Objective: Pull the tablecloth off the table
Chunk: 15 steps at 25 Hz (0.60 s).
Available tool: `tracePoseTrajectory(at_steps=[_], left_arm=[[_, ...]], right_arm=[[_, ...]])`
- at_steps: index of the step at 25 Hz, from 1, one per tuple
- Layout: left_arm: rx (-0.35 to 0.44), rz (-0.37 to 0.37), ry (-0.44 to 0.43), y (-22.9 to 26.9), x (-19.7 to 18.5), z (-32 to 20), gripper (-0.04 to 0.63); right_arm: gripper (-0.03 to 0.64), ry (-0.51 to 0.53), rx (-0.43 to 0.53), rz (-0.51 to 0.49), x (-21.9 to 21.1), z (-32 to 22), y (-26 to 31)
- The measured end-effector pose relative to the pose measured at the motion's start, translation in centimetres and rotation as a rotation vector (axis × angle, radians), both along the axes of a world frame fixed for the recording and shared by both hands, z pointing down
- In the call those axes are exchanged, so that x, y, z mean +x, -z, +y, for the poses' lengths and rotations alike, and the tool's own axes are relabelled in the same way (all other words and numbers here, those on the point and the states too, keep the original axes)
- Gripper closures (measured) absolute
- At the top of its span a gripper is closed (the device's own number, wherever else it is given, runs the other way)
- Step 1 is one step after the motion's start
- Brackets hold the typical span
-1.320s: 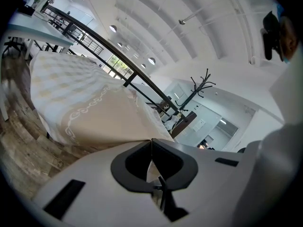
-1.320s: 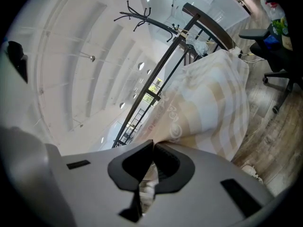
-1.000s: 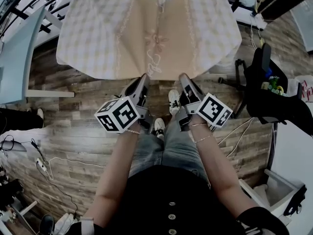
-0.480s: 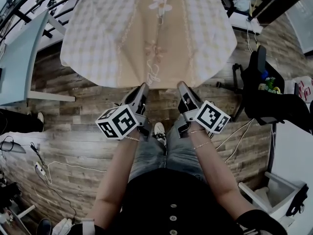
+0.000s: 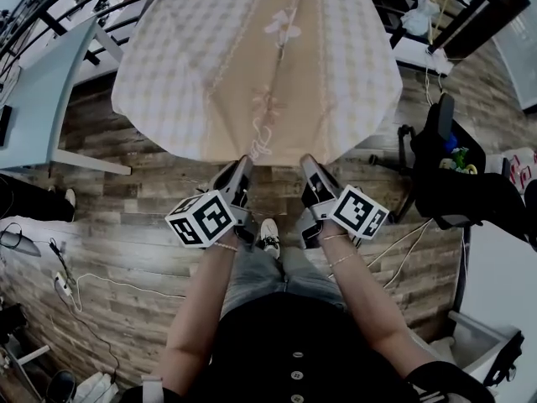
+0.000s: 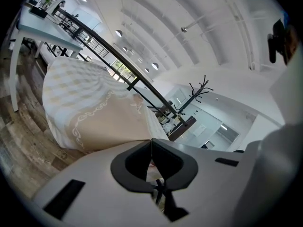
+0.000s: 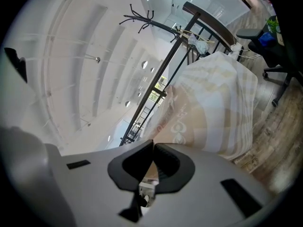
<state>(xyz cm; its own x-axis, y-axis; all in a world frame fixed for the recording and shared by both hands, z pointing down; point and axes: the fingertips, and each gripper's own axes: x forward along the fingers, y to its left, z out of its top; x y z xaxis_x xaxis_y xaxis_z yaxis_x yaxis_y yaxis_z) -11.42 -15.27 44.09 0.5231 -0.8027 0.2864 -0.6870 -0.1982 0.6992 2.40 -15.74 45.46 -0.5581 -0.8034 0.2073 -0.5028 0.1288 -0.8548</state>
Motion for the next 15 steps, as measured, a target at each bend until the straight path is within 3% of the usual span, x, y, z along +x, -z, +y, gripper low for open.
tracePoseTrajectory(at_steps=[15], left_arm=[[0.007,-0.002,0.02,0.1,1.9,4.7,0.58]], right_arm=[[0.591,0.043,0.009,0.006,1.7,3.9,0.6]])
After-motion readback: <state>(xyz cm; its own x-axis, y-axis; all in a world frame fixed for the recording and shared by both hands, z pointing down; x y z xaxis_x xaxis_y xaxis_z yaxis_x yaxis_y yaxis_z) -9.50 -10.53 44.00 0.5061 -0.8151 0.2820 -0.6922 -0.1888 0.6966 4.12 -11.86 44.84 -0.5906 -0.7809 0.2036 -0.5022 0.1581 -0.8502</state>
